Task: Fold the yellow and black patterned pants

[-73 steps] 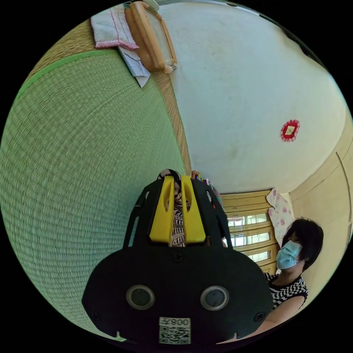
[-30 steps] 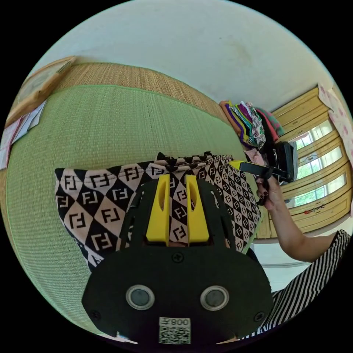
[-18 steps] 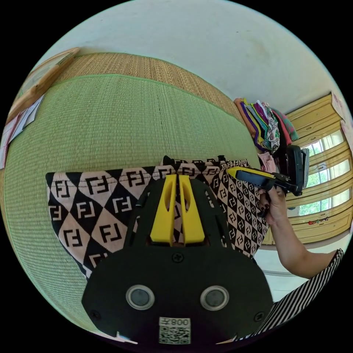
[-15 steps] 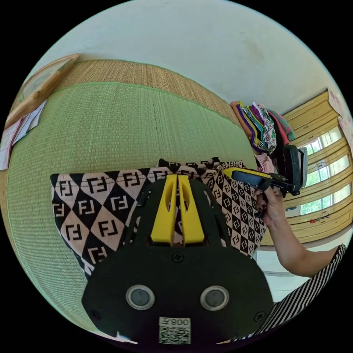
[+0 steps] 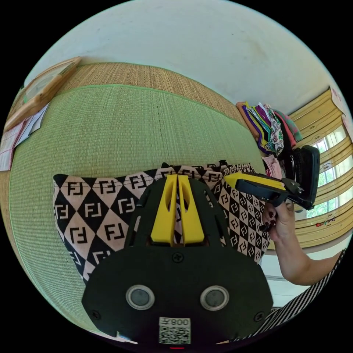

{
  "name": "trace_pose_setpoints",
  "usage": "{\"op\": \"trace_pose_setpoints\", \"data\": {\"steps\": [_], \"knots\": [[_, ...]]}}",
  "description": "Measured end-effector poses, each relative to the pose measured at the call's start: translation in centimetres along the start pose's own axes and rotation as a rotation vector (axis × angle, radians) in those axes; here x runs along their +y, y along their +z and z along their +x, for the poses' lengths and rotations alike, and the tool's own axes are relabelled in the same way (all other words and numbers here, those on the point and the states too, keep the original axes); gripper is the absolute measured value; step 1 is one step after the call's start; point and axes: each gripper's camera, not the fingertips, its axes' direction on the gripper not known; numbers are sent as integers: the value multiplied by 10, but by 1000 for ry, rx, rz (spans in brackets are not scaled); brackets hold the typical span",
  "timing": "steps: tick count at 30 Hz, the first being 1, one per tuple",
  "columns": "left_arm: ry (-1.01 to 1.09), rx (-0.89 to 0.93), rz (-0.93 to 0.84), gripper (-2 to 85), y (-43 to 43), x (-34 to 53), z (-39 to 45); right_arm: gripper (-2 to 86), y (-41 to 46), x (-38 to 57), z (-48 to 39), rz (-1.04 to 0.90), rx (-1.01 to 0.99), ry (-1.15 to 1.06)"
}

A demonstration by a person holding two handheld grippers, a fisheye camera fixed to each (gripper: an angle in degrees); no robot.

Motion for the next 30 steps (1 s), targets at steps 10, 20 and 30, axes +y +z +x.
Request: {"op": "trace_pose_setpoints", "data": {"steps": [10,20,30], "knots": [[-9,30,8,1,5,6,-3,0,41,-22,11,-88,54,54],[-55,-27,5,2,-7,17,-34,1,4,-1,18,42,61,88],[-94,-54,24,1,-24,34,-51,1,12,12,57,-1,168,176]]}}
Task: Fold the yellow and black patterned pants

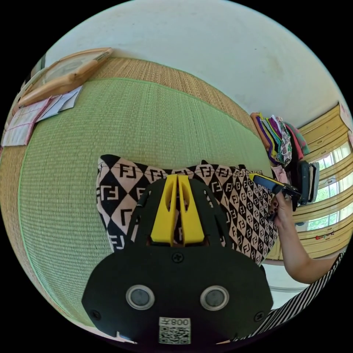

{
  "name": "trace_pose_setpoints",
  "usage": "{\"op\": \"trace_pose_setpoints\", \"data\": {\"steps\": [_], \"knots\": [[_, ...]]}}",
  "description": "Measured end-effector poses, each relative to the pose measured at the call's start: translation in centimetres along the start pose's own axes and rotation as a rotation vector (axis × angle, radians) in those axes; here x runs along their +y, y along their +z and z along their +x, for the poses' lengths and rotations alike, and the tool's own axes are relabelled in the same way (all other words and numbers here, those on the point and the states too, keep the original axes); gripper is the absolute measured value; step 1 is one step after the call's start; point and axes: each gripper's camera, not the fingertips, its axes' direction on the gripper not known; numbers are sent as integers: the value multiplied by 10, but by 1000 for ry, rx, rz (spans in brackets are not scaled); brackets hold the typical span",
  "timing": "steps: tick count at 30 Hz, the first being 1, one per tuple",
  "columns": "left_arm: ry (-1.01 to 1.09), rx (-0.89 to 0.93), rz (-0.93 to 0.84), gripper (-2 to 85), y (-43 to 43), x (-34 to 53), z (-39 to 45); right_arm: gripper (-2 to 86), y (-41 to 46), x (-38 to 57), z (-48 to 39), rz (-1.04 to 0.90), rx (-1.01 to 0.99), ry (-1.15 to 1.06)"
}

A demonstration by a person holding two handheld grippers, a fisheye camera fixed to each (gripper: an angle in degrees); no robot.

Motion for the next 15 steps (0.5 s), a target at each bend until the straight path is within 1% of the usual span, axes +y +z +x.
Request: {"op": "trace_pose_setpoints", "data": {"steps": [2,3,5,8,9,11,15], "knots": [[52,25,70,1,-14,4,13,1,-1,1,0,3,14,-13],[77,42,78,1,-16,5,19,1,-1,1,1,6,17,-15],[187,78,42,1,-12,4,45,1,-2,3,4,19,15,-16],[285,64,-11,1,6,-3,73,1,-4,5,12,29,-12,3],[289,53,-28,1,10,-5,76,1,-4,6,13,30,-16,5],[288,-13,-125,1,33,-13,78,1,-6,8,16,39,-11,0],[255,58,-121,1,24,-12,64,1,-10,10,20,49,4,-6]]}}
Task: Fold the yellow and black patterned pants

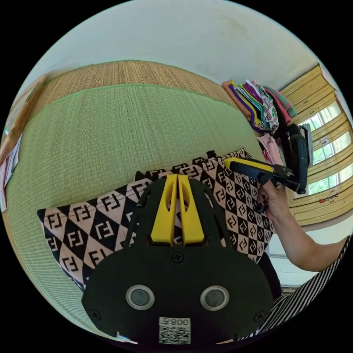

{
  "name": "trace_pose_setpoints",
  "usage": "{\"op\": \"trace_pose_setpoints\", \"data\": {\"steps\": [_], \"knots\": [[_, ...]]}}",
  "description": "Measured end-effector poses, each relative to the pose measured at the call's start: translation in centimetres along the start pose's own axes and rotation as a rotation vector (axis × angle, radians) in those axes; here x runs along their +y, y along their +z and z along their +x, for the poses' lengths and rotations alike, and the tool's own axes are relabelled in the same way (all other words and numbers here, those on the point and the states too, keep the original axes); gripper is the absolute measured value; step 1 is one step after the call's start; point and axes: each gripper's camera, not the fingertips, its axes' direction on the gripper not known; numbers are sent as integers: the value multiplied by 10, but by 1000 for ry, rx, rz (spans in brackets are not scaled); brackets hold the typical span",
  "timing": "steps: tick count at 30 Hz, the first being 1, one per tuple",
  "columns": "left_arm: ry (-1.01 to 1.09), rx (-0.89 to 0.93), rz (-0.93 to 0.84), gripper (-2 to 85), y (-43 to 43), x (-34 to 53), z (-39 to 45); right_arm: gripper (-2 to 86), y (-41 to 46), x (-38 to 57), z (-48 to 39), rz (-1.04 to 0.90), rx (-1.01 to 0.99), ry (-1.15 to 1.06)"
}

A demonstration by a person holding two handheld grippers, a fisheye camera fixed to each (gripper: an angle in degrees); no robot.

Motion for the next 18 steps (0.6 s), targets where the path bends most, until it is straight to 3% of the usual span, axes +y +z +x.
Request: {"op": "trace_pose_setpoints", "data": {"steps": [4,8,11,13,18], "knots": [[-53,-28,105,1,-49,35,-19,1,-17,-1,12,-17,-51,1],[-245,-162,198,1,-97,83,-69,0,-45,7,41,39,-28,56],[-368,-166,181,2,-105,102,-106,0,-46,12,72,12,-15,156],[-387,-170,114,1,-97,105,-118,0,-42,15,87,-7,-48,198],[-380,-176,137,1,-111,115,-119,0,-57,21,106,27,-105,243]]}}
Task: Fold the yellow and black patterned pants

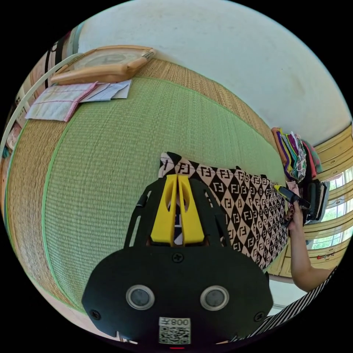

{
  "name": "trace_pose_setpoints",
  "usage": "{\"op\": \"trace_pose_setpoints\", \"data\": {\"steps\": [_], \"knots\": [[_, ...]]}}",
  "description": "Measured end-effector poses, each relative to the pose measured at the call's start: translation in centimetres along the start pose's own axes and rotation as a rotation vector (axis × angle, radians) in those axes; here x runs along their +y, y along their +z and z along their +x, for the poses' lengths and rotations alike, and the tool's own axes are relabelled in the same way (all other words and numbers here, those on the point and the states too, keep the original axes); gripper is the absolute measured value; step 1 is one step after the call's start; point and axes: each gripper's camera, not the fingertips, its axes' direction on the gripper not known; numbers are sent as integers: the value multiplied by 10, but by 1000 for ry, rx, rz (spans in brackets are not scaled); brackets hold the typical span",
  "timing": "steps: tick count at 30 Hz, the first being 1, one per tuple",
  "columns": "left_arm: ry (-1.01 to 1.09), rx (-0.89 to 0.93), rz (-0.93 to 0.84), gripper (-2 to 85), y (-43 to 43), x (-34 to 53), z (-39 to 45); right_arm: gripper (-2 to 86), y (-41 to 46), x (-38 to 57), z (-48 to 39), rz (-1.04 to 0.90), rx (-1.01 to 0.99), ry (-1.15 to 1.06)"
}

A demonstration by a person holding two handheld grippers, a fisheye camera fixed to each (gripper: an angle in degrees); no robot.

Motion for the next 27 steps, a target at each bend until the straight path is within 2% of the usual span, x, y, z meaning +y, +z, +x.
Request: {"op": "trace_pose_setpoints", "data": {"steps": [4,7,9,12,15,18,22,27], "knots": [[56,29,48,1,-18,11,6,0,-8,2,18,4,32,44],[51,12,-21,1,-12,15,-1,0,-13,5,37,0,-53,97],[32,45,8,1,-19,21,-6,0,-24,9,33,28,-52,75],[79,150,63,1,-33,32,0,0,-36,18,4,42,-91,-60],[157,159,18,1,-29,38,14,0,-27,24,-33,-1,-125,-208],[182,129,-60,2,-16,44,16,1,0,24,-51,-116,-53,-277],[183,147,-53,2,-35,56,1,0,-20,28,-35,-120,-88,-249],[153,142,-9,1,-71,95,-29,0,-73,40,25,-23,10,-122]]}}
